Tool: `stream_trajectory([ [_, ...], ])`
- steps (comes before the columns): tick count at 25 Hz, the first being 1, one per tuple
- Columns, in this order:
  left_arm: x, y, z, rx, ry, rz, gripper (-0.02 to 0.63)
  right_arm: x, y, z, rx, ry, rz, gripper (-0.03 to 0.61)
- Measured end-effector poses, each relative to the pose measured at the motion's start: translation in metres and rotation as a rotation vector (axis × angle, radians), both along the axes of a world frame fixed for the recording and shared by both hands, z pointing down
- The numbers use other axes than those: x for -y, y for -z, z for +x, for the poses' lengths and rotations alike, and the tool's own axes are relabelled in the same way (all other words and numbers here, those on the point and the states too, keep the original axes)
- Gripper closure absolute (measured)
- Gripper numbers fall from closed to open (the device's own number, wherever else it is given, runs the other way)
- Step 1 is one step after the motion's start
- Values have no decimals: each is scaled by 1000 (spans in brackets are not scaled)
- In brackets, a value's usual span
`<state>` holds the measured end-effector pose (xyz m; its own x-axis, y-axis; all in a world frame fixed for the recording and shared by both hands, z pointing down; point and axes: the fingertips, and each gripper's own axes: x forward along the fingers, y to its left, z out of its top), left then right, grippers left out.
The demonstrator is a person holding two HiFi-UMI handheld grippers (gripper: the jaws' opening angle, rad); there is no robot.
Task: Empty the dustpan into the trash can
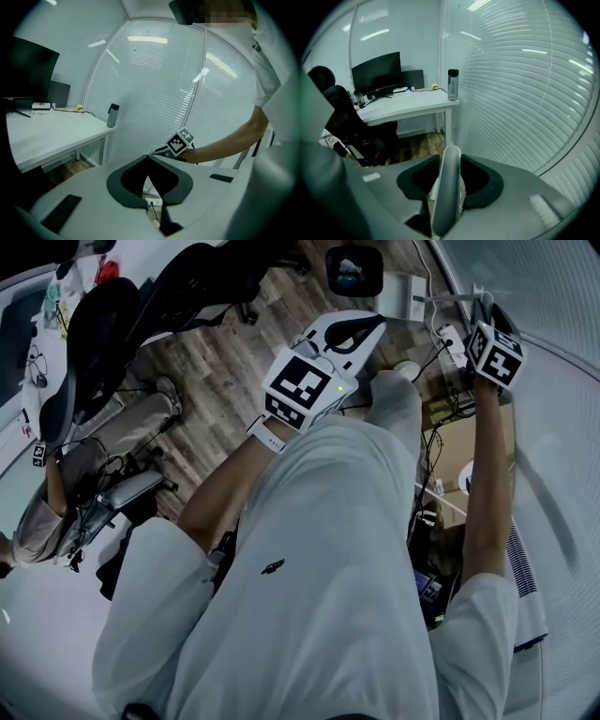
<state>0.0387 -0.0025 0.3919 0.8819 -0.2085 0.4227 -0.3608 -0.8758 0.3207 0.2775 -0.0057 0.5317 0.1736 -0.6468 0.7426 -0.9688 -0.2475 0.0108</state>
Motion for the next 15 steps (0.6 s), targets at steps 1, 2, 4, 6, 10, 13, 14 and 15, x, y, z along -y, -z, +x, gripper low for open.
stream_trajectory([
  [1,-1,2,0,-3,-2,1,606,-1,5,-1,-4,3,9,425],
  [2,-1,4,-1,-6,-3,2,606,-1,11,-3,-9,7,18,425],
  [4,-1,8,-1,-11,-4,5,606,0,24,-7,-20,20,42,426],
  [6,0,13,-2,-15,-6,10,606,1,38,-13,-28,40,68,428],
  [10,1,19,-5,-13,-9,14,606,-1,67,-29,-42,87,113,431],
  [13,4,22,-6,-11,-4,19,606,-3,87,-40,-28,112,158,431],
  [14,5,24,-8,-12,-2,19,606,-4,93,-44,-15,116,173,431],
  [15,6,26,-10,-12,2,20,606,-6,99,-49,1,119,188,431],
])
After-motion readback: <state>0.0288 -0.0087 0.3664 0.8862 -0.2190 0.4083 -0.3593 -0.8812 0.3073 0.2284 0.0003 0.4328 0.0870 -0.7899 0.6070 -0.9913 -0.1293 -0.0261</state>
